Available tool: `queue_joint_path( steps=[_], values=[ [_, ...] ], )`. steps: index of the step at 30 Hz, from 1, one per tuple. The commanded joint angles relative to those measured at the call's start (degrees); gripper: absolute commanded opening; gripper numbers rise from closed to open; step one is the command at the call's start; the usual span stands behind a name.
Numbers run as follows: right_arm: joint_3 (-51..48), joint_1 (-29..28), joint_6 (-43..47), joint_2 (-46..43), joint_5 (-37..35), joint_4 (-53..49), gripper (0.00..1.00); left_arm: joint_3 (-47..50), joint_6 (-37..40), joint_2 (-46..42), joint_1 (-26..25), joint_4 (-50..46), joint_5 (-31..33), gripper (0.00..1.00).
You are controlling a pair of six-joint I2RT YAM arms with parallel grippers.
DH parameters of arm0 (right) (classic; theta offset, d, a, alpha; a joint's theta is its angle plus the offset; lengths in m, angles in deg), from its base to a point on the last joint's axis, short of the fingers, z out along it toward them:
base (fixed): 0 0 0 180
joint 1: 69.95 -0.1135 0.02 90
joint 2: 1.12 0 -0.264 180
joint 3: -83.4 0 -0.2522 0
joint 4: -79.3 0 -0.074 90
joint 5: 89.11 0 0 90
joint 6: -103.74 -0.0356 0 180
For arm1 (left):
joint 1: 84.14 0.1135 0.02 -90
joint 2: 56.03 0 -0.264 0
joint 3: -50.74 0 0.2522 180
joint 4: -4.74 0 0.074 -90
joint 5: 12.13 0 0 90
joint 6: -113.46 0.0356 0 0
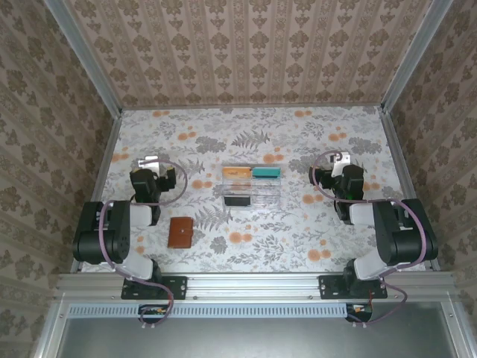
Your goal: Take the credit cards out of the card holder
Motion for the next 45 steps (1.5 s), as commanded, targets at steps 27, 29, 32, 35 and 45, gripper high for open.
queue_joint_path(
  steps=[27,29,32,35,45],
  values=[
    [2.0,0.3,-2.1,-5.2,-5.4,-6.4,1.00,-12.2,-3.9,-13.2,0.9,-28.6,4.5,1.00],
    [5.6,0.3,-4.2,-10.0,-7.8,-16.7,1.00,-16.9,-9.4,-17.7,1.0,-39.1,7.0,1.00],
    [9.7,0.4,-9.2,-15.4,-8.7,-28.3,1.00,-25.2,-20.6,-22.4,2.2,-58.4,8.5,1.00],
    [11.8,0.5,-19.5,-20.6,-9.2,-34.6,1.00,-29.2,-26.6,-25.7,3.6,-71.5,1.3,1.00],
    [20.6,0.5,-29.5,-29.6,2.9,-57.3,1.00,-17.2,-44.8,-39.8,-4.9,-92.5,-7.9,0.94]
  ],
)
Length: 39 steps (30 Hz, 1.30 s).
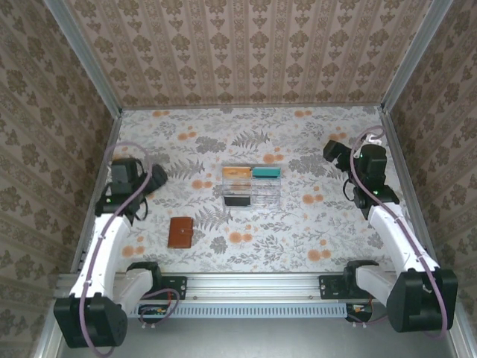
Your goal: Take the credit cards out of the card holder
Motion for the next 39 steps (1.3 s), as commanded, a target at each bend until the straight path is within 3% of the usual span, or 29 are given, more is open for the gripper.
queue_joint_path(
  steps=[1,7,15,21,26,30,34,39],
  values=[
    [2.9,-1.1,-2.4,-2.8,5.6,-11.1,1.00,4.4,-11.1,-4.7,-4.7,-12.8,-2.5,0.94],
    [3.5,-7.1,-0.6,-5.2,5.3,-16.7,1.00,13.8,-18.7,-7.4,-14.7,-11.5,-1.8,0.92],
    [4.5,-19.5,2.2,-6.6,0.2,-21.6,1.00,18.9,-13.9,-2.8,-17.9,-2.3,-2.8,0.94],
    [4.9,-25.4,2.4,-6.6,-2.0,-23.6,1.00,21.2,-14.2,0.9,-21.5,7.8,-9.7,0.91],
    [5.0,-28.6,1.4,-6.5,-2.7,-24.4,1.00,21.7,-22.4,1.1,-32.7,14.3,-7.7,0.88],
    [6.3,-32.9,0.6,-5.2,-5.0,-25.7,1.00,21.2,-26.4,2.0,-38.9,17.3,-3.8,0.88],
    [8.8,-38.9,-0.2,-1.4,-8.9,-27.4,1.00,18.7,-28.0,0.9,-40.1,11.3,0.6,0.91],
    [15.4,-48.0,1.0,7.7,-14.8,-30.3,1.00,14.3,-32.5,-7.5,-38.9,-5.8,9.5,0.96]
  ],
)
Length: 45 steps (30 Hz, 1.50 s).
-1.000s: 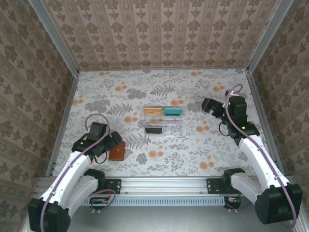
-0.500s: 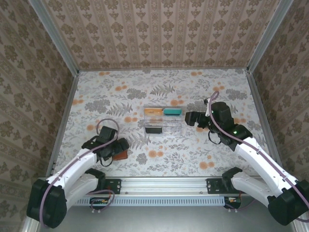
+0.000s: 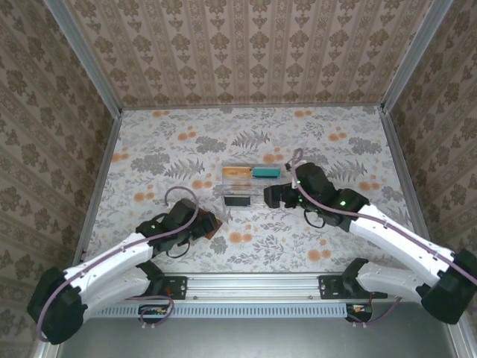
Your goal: Take the credit cards out of the card holder
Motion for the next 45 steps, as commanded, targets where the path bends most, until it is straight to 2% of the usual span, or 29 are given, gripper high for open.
queue_joint_path(
  steps=[1,3,6,9,17,25,31,38,45],
  values=[
    [5.2,-5.3,1.2,5.6,-5.9,-3.4,1.00,-3.9,-3.5,-5.8,1.1,-12.9,7.6,1.00],
    [8.4,-7.9,2.4,10.0,-5.9,-3.6,0.98,-5.0,-4.2,-9.7,1.9,-17.5,9.8,1.00],
    [12.6,-9.7,4.6,16.5,-1.6,-5.1,0.77,-6.5,-6.9,-14.7,3.4,-25.5,13.1,1.00],
    [15.7,-11.3,7.4,22.4,2.0,-4.2,0.61,-8.2,-9.0,-17.9,5.9,-32.4,14.8,0.98],
    [26.9,-16.0,14.9,37.4,5.2,-5.1,0.39,-11.9,-11.0,-19.6,10.1,-41.1,18.0,0.98],
    [35.9,-17.4,18.4,49.9,7.3,-5.4,0.39,-13.1,-9.8,-19.9,12.3,-42.2,16.7,1.00],
    [42.1,-17.9,20.9,57.3,7.0,-7.1,0.43,-11.8,-9.9,-20.7,12.8,-41.4,16.1,1.00],
    [47.5,-18.0,22.1,62.3,7.8,-8.7,0.46,-10.9,-8.9,-21.6,14.1,-40.9,14.8,1.00],
    [47.7,-18.7,22.6,64.2,7.6,-8.9,0.55,-10.2,-8.2,-23.2,15.3,-41.7,13.7,1.00]
  ],
)
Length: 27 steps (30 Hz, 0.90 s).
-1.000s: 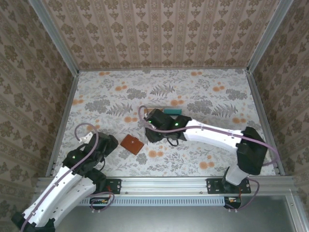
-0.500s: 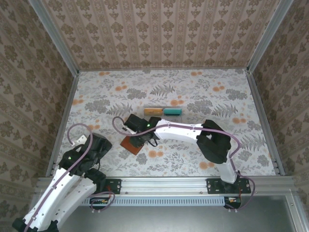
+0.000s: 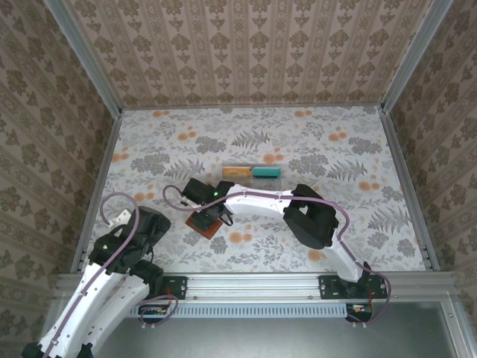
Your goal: Take the credit cards out of the card holder
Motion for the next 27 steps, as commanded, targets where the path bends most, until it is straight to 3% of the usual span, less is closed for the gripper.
queue_joint_path(
  steps=[1,5,8,16,19,23,27],
  values=[
    [1.1,-0.8,1.3,1.9,0.2,-2.3,0.56,1.4,0.6,-1.5,0.8,-2.3,-1.5,1.00],
    [0.6,-0.9,1.8,2.4,-0.7,-2.3,0.56,1.7,0.8,-2.4,1.1,-2.6,-2.3,1.00],
    [0.4,-1.0,1.9,2.7,-1.2,-2.4,0.49,1.7,1.1,-2.9,1.3,-3.0,-2.5,1.00],
    [0.1,-1.0,-0.4,0.6,0.3,-2.5,0.13,2.2,4.1,-3.1,1.4,0.3,-5.5,0.96],
    [-0.6,-1.0,-2.7,-0.8,1.3,-1.5,0.00,2.8,5.8,-2.4,1.4,3.2,-8.0,0.84],
    [-1.5,-0.7,-7.4,-2.8,3.9,0.1,0.00,4.2,7.4,-0.8,1.4,8.7,-12.9,0.65],
    [-3.2,0.6,-13.5,-4.7,7.6,2.5,0.00,7.9,6.7,0.9,1.4,18.5,-20.2,0.32]
  ],
)
